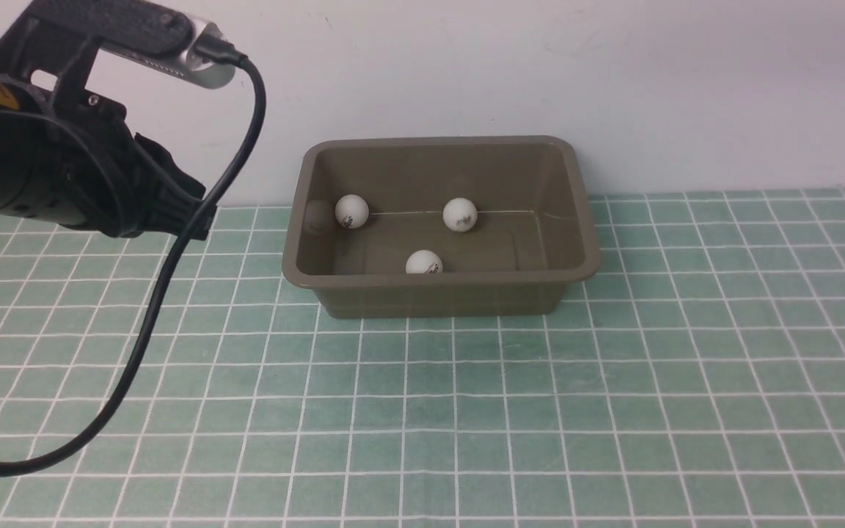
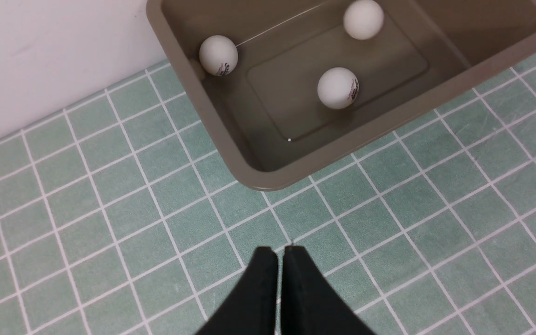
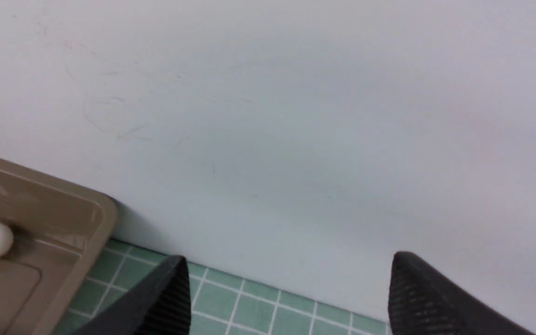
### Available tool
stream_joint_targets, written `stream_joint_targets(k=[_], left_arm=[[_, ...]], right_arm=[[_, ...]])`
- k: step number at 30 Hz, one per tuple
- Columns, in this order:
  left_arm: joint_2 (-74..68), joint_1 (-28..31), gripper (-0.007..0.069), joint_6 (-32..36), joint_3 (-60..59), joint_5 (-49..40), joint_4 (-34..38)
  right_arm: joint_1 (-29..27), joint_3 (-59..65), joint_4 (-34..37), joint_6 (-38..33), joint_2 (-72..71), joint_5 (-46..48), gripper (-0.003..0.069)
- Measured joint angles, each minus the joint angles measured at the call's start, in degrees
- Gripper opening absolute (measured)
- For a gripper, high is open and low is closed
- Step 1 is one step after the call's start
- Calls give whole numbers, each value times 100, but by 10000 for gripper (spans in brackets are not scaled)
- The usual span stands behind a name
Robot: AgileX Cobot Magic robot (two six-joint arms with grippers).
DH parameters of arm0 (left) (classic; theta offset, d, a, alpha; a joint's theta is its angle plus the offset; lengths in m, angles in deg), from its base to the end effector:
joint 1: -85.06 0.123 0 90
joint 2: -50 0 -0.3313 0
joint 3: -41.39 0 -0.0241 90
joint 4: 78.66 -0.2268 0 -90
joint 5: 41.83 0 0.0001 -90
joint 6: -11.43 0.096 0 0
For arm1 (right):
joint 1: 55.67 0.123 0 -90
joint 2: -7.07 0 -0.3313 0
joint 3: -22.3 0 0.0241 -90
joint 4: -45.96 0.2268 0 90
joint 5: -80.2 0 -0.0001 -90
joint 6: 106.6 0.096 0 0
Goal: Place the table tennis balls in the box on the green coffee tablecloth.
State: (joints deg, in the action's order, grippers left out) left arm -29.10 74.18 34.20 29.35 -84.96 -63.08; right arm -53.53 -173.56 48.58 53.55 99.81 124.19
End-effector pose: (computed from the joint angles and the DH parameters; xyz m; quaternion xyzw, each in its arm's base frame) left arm 0.2258 -0.0614 0.4032 0.2115 0.8898 -0.0833 0.3957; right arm 0.3132 0.0148 0.4796 -0.1595 0.8548 -0.0543 0.4908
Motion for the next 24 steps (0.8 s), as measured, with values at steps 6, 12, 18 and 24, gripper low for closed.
stream_joint_targets(k=[6, 12, 18, 24], left_arm=[[0, 0, -4, 0, 0, 0, -3], [0, 0, -4, 0, 0, 0, -3], [0, 0, -4, 0, 0, 0, 3], [0, 0, -4, 0, 0, 0, 14]], right_arm=[[0, 1373, -69, 211, -1193, 204, 517], [0, 3510, 205, 11, -2650, -127, 516], [0, 6038, 1001, -404, -4502, -1127, 515], [0, 7304, 1552, -681, -5579, -1595, 514]])
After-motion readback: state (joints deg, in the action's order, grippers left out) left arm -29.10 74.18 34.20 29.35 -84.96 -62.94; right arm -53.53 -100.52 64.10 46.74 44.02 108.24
